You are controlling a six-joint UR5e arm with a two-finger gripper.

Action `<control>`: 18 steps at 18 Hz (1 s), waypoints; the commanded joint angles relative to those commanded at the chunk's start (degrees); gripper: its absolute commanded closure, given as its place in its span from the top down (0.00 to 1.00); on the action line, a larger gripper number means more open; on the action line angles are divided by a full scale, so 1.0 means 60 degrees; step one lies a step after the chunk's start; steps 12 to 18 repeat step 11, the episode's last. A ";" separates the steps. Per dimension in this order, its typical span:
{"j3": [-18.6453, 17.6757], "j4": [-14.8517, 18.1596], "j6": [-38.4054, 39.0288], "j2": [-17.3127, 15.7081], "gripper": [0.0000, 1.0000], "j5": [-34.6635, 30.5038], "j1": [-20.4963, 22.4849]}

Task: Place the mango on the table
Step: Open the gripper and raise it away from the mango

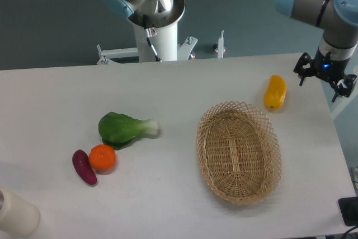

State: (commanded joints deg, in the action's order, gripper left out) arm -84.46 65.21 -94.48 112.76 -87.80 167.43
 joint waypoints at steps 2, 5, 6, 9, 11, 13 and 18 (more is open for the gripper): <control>0.0000 0.0000 0.0058 -0.0015 1.00 0.0000 -0.0131; -0.0014 0.0000 0.0336 0.0000 1.00 -0.0015 -0.0292; -0.0014 0.0000 0.0351 0.0000 1.00 -0.0029 -0.0337; -0.0058 -0.0014 0.0352 0.0014 1.00 -0.0044 -0.0352; -0.0058 0.0000 0.0352 0.0015 1.00 -0.0058 -0.0352; -0.0058 0.0000 0.0352 0.0015 1.00 -0.0058 -0.0352; -0.0058 0.0000 0.0352 0.0015 1.00 -0.0058 -0.0352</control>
